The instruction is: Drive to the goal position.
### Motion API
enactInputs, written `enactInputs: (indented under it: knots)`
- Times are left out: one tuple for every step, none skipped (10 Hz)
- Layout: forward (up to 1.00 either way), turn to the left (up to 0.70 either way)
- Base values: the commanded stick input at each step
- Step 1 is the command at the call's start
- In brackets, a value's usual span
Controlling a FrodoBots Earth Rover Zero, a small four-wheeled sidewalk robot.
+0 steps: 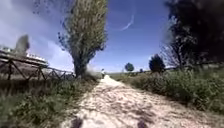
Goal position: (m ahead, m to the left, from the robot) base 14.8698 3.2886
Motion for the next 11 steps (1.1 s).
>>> enactInputs:
  knots:
    - [0.7, 0.0]
    - [0.7, 0.0]
    - [0.7, 0.0]
    - [0.7, 0.0]
    - [0.7, 0.0]
    - [0.7, 0.0]
    - [0.7, 0.0]
    - [0.7, 0.0]
    - [0.66, 0.0]
    - [0.64, 0.0]
    - [0.64, 0.0]
